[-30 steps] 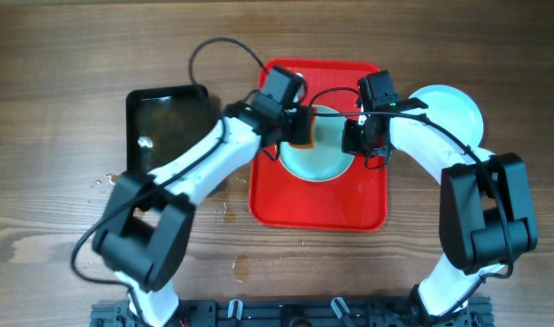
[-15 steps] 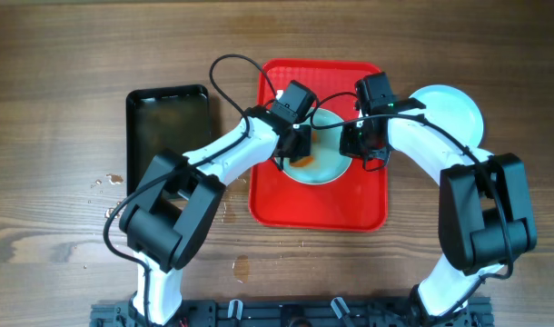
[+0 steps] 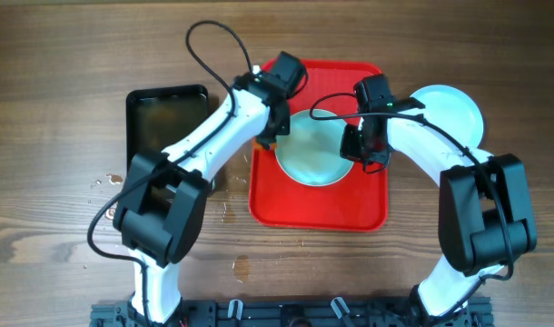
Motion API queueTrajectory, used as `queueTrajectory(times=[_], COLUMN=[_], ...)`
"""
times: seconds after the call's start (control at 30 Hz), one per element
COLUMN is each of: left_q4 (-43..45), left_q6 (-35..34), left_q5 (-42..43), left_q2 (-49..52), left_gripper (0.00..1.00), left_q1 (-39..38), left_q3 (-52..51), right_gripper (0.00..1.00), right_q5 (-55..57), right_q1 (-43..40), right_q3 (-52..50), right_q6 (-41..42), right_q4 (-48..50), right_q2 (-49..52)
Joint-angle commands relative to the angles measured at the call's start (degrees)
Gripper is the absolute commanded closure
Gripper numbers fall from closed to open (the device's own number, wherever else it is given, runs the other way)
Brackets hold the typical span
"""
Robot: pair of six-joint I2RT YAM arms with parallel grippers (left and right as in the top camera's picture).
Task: Clean dirty plates on tray and stack at the side
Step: 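Scrub the right-held plate with the sponge in the left gripper, then return the sponge to the black tray with left gripper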
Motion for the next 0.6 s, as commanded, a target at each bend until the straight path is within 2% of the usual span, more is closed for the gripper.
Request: queueTrajectory(times=[0.0, 0.13, 0.3, 0.37, 0.5, 0.57], left_q4=[-3.32, -10.47, -18.75, -17.25, -6.19, -0.72], left_q6=[-0.17, -0.11, 0.04, -0.31, 0.0, 0.04], left_q5=[-0.5, -0.76, -3.13, -2.6, 2.45, 4.52], left_q2=[-4.59, -10.19, -12.0, -11.98, -11.98, -11.98], left_gripper=[0.96, 0.96, 0.96, 0.96, 0.96, 0.96], left_q1=[1.79, 6.23, 17.49, 22.38, 29.46, 31.63], left_q3=[1.99, 1.99, 0.26, -3.76, -15.19, -20.48], right_gripper=[0.96, 0.96, 0.96, 0.96, 0.96, 0.85], right_q5=[7.04, 6.36, 6.38, 6.38, 6.38, 6.36], right_q1=[-0.68, -0.68, -0.68, -0.68, -0.68, -0.68], right_q3=[-1.51, -0.92, -0.92, -0.92, -0.94, -1.16], right_q6=[-2.32, -6.88, -9.22, -9.2, -9.18, -9.18], right_q4=[-1.22, -0.9, -0.09, 0.87, 2.16, 2.62], right_q2=[2.19, 0.33, -0.52, -0.52, -0.5, -0.48])
